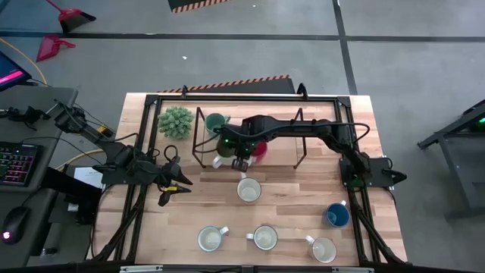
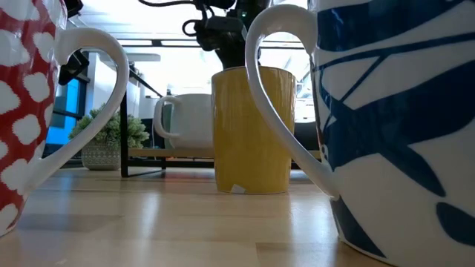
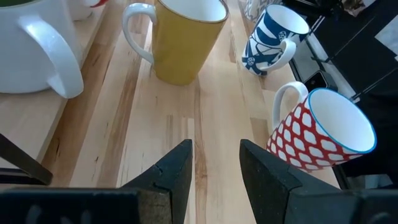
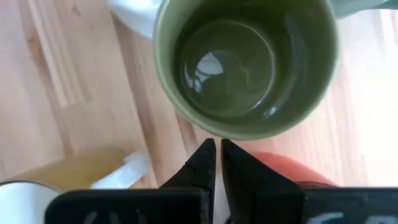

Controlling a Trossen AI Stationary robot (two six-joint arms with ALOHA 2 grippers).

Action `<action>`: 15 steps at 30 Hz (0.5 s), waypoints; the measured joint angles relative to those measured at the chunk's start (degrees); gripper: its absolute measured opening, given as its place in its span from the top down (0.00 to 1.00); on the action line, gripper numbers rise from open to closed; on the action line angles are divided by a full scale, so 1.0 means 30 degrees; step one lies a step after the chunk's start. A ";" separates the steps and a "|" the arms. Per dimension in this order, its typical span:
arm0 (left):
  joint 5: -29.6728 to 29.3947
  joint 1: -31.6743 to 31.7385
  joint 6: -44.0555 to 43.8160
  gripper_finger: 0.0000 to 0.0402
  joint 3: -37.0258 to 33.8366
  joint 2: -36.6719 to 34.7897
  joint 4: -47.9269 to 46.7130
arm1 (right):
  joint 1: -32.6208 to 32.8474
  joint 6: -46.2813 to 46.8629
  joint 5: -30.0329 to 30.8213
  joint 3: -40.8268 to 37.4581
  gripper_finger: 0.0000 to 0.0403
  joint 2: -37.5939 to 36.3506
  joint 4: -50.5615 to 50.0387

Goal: Place coffee mugs
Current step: Adjust the mugs on the shelf

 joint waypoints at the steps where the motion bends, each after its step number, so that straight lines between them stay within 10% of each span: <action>1: 0.0000 0.0000 -0.0007 0.70 -0.0006 0.0000 0.0001 | -0.0049 -0.0103 0.0144 0.0000 0.96 0.0000 0.0000; 15: 0.0000 0.0000 -0.0014 0.70 0.0001 0.0000 0.0000 | -0.0296 -0.0426 -0.0215 0.0000 0.96 0.0000 0.1668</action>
